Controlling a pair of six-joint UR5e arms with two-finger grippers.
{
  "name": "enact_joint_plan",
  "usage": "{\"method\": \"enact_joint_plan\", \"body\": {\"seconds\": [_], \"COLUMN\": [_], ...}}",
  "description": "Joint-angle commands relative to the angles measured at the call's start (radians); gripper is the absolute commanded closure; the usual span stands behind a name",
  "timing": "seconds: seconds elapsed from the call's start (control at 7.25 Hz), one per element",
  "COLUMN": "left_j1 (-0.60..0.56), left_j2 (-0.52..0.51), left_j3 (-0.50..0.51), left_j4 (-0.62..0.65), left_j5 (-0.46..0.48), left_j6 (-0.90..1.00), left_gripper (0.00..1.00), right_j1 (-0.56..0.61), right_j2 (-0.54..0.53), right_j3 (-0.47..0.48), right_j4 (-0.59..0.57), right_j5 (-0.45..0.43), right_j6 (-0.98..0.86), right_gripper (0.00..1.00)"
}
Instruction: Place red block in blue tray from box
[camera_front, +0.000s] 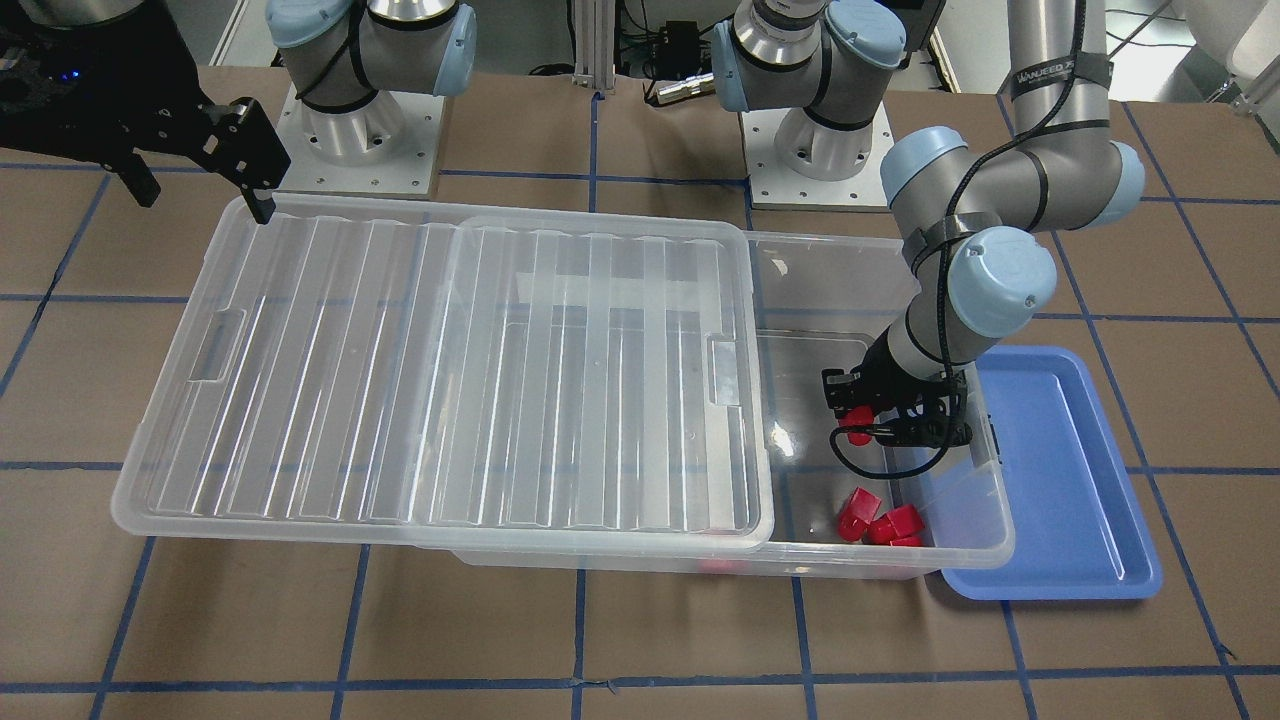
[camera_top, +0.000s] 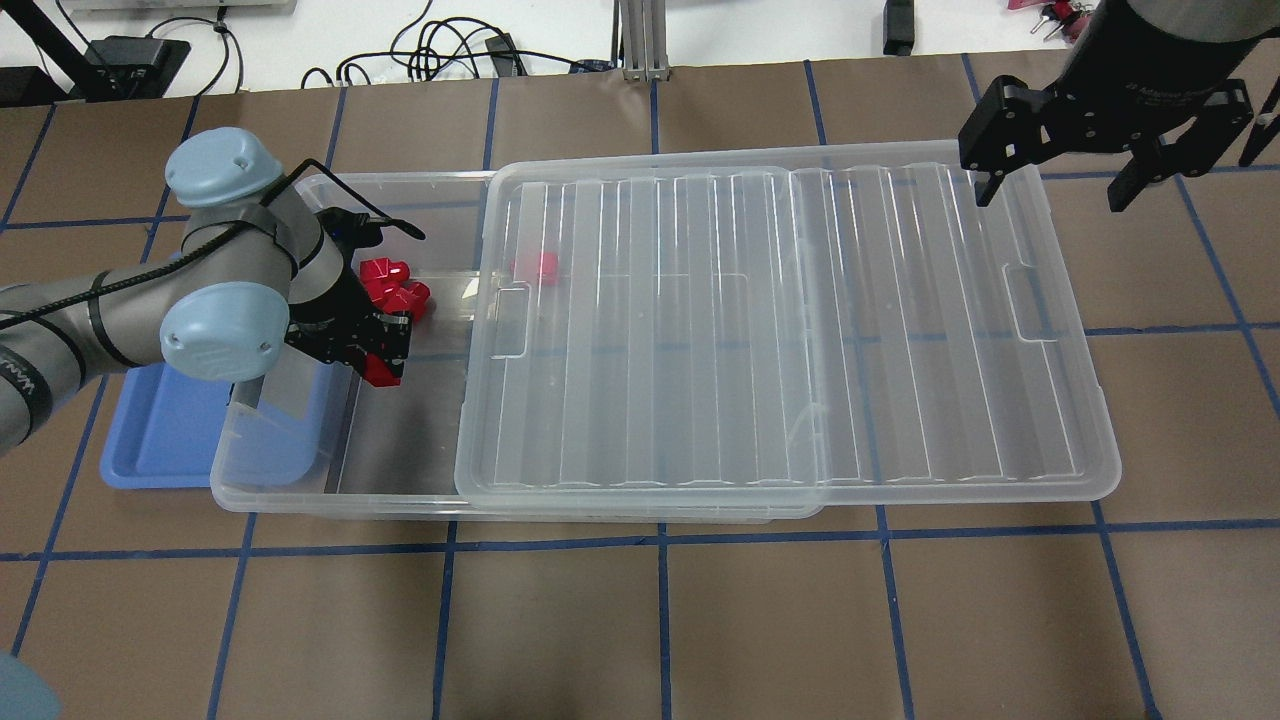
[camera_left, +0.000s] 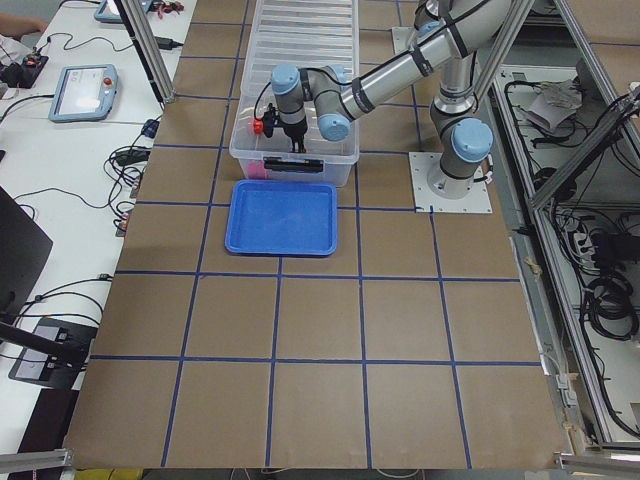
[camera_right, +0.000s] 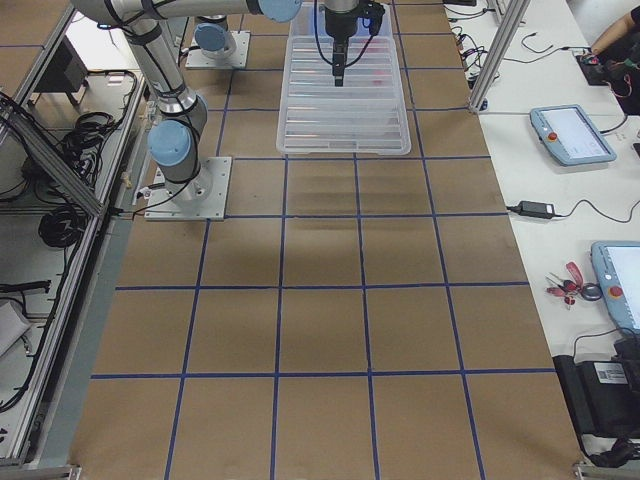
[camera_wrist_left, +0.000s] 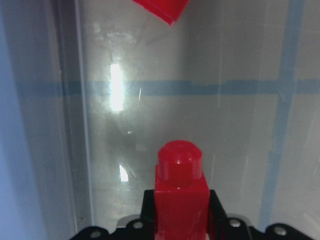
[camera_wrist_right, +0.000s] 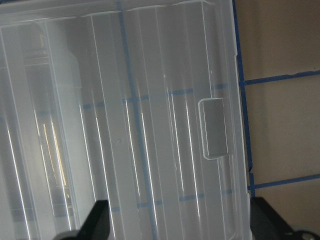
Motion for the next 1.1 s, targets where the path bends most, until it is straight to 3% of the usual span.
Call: {"method": "enact_joint_plan", "body": {"seconds": [0.0,0.28,0.55,0.69,0.97], "left_j1": [-0.003,0.020,0.147,0.242,0.322], "left_j2": [0.060,0.102,0.093,0.084,0.024], "left_j3": [0.146,0.267,0.371,0.361,0.329], "left_j4": [-0.225,-0.351,-0.402,-0.397,-0.378], "left_j5": [-0.002,0.006,0.047,0.059,0.056], "left_j6": [-0.015,-0.021,0.104,0.270,0.388], "left_gripper": [1.00,1.00,1.00,1.00,1.00], "right_j1": [0.000,0.000,0.000,0.000,0.000], "right_j2": [-0.001,-0.002,-0.001,0.001,-0.001], "right_j3": [0.001,0.004,-0.001,0.001,0.001], "right_j4": [0.007,0.010,0.049,0.050,0.048], "right_j5": [-0.002,-0.003,-0.005,-0.005,0.001], "right_j6": [-0.003,-0.003,-0.003,-0.003,0.002], "right_gripper": [0.00,0.00,0.00,0.00,0.00]}}
